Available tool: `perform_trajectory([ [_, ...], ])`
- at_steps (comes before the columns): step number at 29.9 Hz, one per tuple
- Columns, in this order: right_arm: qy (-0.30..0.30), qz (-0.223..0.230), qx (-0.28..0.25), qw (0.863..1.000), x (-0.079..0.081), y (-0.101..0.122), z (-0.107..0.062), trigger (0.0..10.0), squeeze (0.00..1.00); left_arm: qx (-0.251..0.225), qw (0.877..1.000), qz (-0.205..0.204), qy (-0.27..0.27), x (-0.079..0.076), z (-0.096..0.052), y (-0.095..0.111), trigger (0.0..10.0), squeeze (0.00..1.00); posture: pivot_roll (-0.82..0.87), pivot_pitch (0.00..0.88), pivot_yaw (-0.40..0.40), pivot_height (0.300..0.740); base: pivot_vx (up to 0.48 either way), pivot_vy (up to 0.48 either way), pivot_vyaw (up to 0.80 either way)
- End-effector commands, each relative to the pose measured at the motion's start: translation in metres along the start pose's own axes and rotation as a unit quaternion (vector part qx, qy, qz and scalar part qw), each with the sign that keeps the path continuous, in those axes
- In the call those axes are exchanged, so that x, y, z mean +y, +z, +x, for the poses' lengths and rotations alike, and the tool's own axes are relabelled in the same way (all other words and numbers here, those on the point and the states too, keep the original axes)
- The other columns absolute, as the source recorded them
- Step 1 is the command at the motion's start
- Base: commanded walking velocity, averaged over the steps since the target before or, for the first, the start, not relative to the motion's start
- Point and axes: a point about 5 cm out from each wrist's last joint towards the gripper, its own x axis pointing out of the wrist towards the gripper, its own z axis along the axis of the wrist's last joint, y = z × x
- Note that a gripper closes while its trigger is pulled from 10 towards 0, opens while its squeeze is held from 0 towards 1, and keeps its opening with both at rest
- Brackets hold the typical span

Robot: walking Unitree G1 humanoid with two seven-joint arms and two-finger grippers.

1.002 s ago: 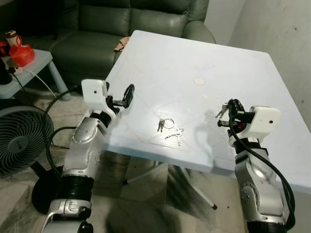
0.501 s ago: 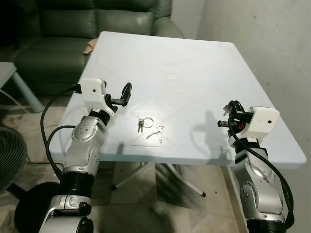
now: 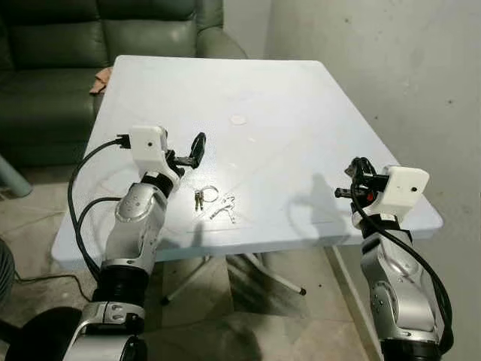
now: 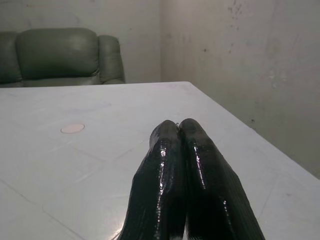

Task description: Hang keys on a hook

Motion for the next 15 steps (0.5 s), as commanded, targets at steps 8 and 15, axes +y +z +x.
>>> perform_trajectory([
  [8,0.001,-0.002,-0.004,1.0,0.0003,0.0004,0.0021,10.0,0.0,-0.002,1.0,-0.009,-0.005,-0.0044,0.0052,0.002,10.0,0.0,0.02,0.021,-0.031,0.74,0.0,0.188,-0.75],
  [15,0.003,-0.002,-0.003,1.0,0.0009,-0.0001,0.0011,10.0,0.0,0.006,1.0,-0.004,-0.001,-0.004,0.0054,0.0006,10.0,0.0,0.02,0.021,-0.031,0.74,0.0,0.0,-0.75],
])
